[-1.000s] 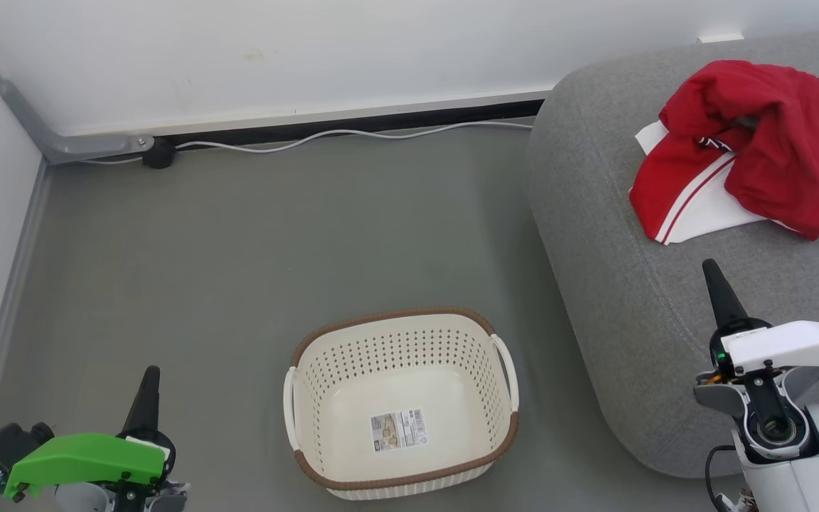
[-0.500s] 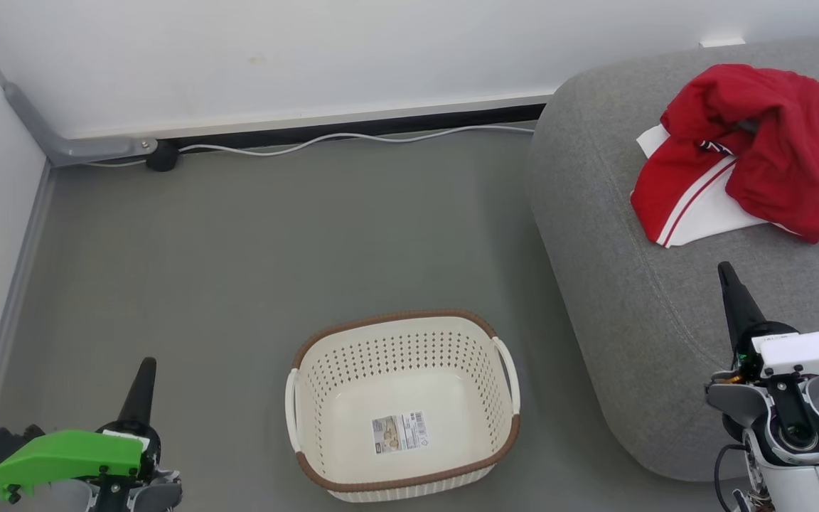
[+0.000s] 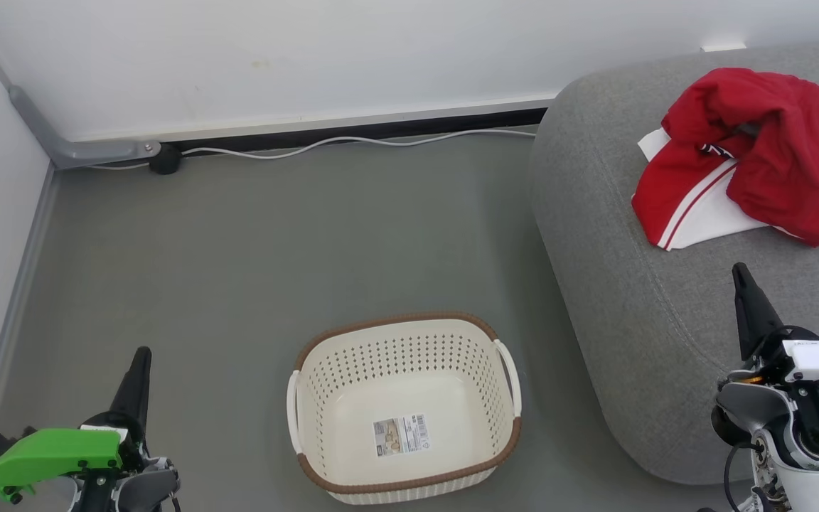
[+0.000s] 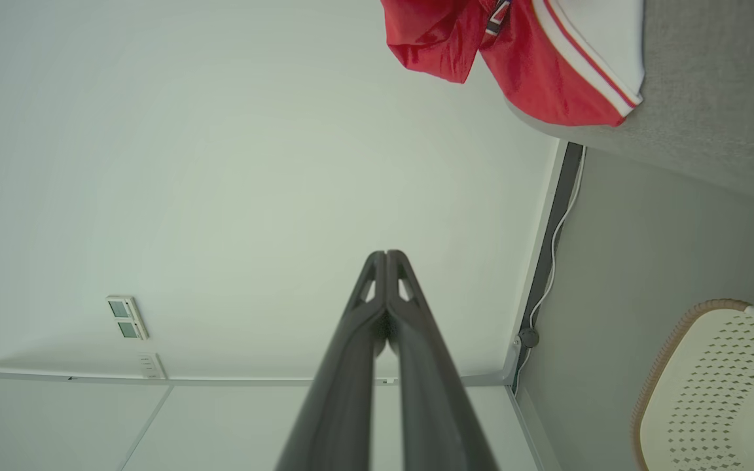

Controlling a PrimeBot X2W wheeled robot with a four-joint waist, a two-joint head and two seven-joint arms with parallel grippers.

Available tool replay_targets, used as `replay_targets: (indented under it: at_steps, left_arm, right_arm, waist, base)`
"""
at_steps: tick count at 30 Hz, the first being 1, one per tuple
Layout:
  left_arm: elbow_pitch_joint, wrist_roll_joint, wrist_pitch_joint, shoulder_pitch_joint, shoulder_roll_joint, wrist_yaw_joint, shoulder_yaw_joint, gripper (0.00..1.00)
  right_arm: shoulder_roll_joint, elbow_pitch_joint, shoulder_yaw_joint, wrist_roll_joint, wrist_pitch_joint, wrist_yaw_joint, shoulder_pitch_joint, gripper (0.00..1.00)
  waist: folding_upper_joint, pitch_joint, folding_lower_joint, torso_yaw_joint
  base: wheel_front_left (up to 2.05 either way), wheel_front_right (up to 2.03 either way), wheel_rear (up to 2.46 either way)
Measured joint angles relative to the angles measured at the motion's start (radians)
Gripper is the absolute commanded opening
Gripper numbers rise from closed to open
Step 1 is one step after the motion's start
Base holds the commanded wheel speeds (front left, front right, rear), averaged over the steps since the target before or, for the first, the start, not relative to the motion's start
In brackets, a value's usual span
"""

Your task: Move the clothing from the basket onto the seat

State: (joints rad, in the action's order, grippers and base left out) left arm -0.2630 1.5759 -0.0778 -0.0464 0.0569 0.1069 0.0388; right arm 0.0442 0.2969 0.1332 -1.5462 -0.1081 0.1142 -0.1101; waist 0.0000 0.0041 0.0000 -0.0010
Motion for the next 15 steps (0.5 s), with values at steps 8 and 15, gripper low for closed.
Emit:
replay_targets:
  at_steps: [8,15]
  left_arm:
    - [-0.012,0.048,-0.01,-0.007,-0.003,0.012,0.012,0.0]
    - [-0.014,0.048,-0.01,-0.007,-0.003,0.012,0.013,0.0]
  right_arm:
    - [-0.005,-0.005,0.012,-0.048,-0.01,0.0,0.014,0.0]
    - [-0.005,-0.006,0.012,-0.048,-0.01,0.0,0.015,0.0]
  waist:
    - [0.0,-0.001,0.0,0.001]
    - [0.0,-0.001,0.0,0.001]
  base:
    - [0.0,0.0,0.0]
    - [0.0,0.0,0.0]
